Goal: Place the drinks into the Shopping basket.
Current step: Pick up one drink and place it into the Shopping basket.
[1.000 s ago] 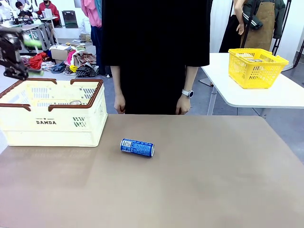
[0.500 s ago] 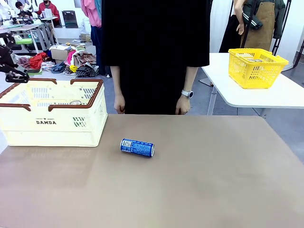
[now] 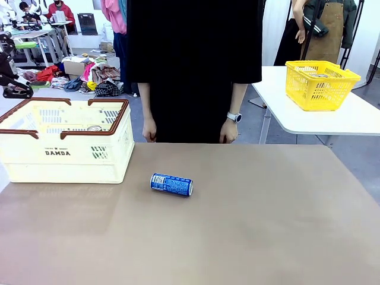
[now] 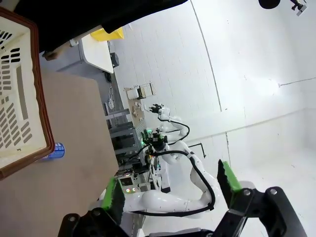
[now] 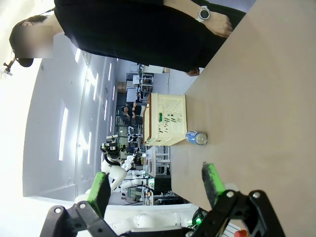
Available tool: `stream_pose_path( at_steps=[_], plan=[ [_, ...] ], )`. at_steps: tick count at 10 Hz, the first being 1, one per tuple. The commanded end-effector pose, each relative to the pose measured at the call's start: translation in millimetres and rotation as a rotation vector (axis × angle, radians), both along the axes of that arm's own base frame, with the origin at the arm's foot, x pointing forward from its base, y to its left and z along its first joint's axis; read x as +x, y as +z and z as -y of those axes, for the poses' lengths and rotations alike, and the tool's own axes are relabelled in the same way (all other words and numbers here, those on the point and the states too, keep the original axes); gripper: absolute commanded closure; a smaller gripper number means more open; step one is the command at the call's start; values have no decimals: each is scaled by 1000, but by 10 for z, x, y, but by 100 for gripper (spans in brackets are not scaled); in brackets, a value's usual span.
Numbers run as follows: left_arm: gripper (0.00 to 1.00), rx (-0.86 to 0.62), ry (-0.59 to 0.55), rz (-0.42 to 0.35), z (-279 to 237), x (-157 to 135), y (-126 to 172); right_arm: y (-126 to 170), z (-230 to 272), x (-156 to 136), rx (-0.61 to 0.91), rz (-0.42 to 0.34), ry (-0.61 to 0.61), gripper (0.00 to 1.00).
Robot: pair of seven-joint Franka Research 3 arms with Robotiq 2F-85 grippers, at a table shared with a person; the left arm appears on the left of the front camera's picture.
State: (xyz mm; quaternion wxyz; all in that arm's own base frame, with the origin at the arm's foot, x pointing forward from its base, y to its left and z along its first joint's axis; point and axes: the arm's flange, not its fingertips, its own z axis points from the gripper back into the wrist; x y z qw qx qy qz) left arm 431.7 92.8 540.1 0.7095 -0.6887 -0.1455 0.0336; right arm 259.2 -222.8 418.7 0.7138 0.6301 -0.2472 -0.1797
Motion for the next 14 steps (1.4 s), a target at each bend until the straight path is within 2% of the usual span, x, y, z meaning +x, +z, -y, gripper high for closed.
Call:
stream_pose_path(
  at_steps=[1,9,10,12,13,14],
  plan=[
    [0,-18,13,-6,24,-7,38,23,3,-4,3,7,1,0],
    [0,1,-1,0,7,2,0,23,3,-4,3,7,1,0],
    [0,166,-212,171,336,40,264,23,3,-4,3,7,1,0],
    [0,426,-523,334,1249,256,686,23,3,-4,3,7,1,0],
    [0,593,-659,406,1832,308,784,23,3,-4,3,7,1,0],
    [0,771,-770,522,2257,343,781,23,3,-4,3,7,1,0]
  ],
)
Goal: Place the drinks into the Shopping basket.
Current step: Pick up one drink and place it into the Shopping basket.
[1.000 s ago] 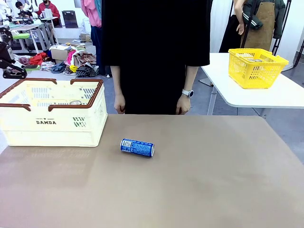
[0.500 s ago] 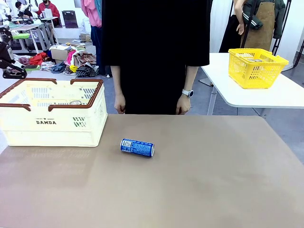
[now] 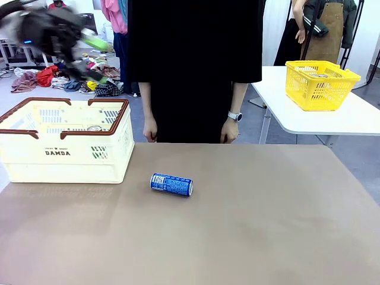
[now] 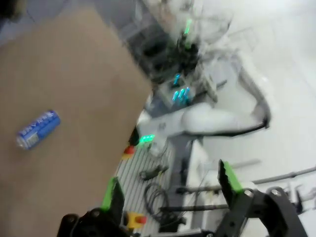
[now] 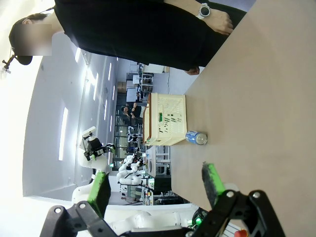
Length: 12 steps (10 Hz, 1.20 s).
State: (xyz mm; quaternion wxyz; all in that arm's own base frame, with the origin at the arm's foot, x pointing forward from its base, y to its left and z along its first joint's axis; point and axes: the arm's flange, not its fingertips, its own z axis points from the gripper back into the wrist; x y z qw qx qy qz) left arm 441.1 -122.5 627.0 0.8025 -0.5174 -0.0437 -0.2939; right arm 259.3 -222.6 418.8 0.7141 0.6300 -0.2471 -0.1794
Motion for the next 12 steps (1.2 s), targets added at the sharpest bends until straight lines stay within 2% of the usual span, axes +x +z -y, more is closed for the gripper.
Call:
stream_pose_path(
  at_steps=[1,3,4,5,6,7,8,9,10,11,12],
  plan=[
    [0,334,-322,418,427,288,-151,22,4,-5,3,7,1,0],
    [0,466,-576,657,824,352,-374,22,4,-5,3,7,1,0],
    [0,465,-667,751,960,470,-488,22,4,-5,3,7,1,0],
    [0,548,-689,820,1100,563,-630,22,4,-5,3,7,1,0],
    [0,635,-664,944,1203,574,-795,22,4,-5,3,7,1,0],
    [0,689,-682,1027,1288,615,-888,22,4,-5,3,7,1,0],
    [0,699,-746,1081,1396,653,-972,22,4,-5,3,7,1,0],
    [0,706,-776,1107,1522,670,-1029,22,4,-5,3,7,1,0],
    [0,659,-817,1079,1625,715,-1049,22,4,-5,3,7,1,0],
    [0,599,-841,1037,1691,760,-1036,22,4,-5,3,7,1,0],
    [0,554,-827,963,1705,826,-974,22,4,-5,3,7,1,0]
  ],
)
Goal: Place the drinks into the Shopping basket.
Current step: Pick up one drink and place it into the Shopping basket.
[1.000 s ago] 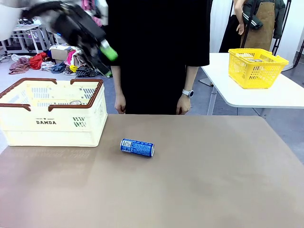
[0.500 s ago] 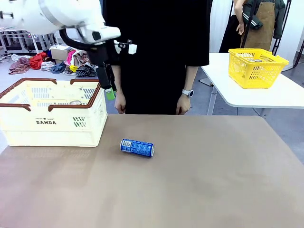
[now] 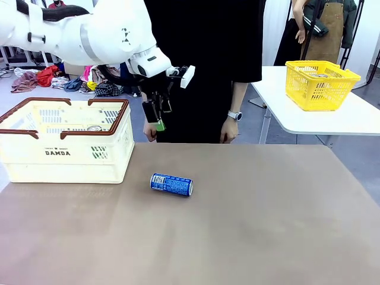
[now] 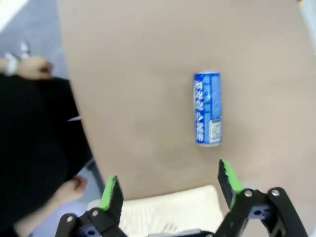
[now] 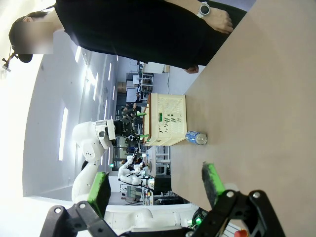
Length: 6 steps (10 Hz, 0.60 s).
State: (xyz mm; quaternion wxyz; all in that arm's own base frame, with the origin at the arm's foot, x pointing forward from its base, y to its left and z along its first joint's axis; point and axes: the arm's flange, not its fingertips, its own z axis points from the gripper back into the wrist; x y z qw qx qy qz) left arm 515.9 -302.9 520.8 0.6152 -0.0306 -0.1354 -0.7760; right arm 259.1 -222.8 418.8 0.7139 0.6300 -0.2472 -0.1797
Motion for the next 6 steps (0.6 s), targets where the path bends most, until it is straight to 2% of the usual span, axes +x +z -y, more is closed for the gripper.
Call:
stream_pose_path(
  at_steps=[1,6],
  plan=[
    [0,26,6,54,-37,-4,66,22,3,-3,3,7,1,0],
    [0,15,-7,35,-8,30,63,22,3,-3,3,7,1,0]
  ],
)
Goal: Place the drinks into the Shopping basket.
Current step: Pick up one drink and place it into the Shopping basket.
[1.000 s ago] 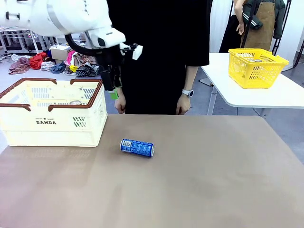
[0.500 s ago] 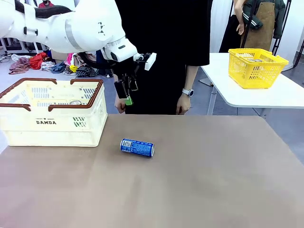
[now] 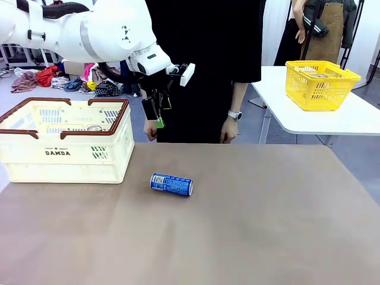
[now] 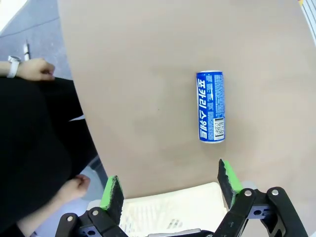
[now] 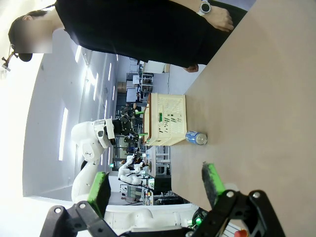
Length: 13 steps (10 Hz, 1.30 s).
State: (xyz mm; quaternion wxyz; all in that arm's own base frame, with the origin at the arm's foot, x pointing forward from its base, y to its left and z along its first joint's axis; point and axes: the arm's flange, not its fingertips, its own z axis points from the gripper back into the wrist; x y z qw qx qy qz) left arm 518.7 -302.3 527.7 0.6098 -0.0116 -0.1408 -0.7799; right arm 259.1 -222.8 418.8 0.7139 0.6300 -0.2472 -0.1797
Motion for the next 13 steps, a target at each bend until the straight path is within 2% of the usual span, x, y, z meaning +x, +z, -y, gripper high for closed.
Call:
stream_pose_path(
  at_steps=[1,3,5,8,9,11,13],
  plan=[
    [0,-12,75,-70,-112,-82,-79,22,3,-3,3,7,1,0],
    [0,-29,106,-113,-68,-306,-529,22,3,-3,3,7,1,0],
    [0,-2,181,-33,28,-401,-865,22,3,-3,3,7,1,0],
    [0,25,99,-7,267,-393,-1383,22,3,-3,3,7,1,0],
    [0,65,97,28,323,-360,-1526,22,3,-3,3,7,1,0],
    [0,124,42,-27,418,-357,-1746,22,3,-3,3,7,1,0],
    [0,152,43,-64,478,-321,-1963,22,3,-3,3,7,1,0]
  ],
)
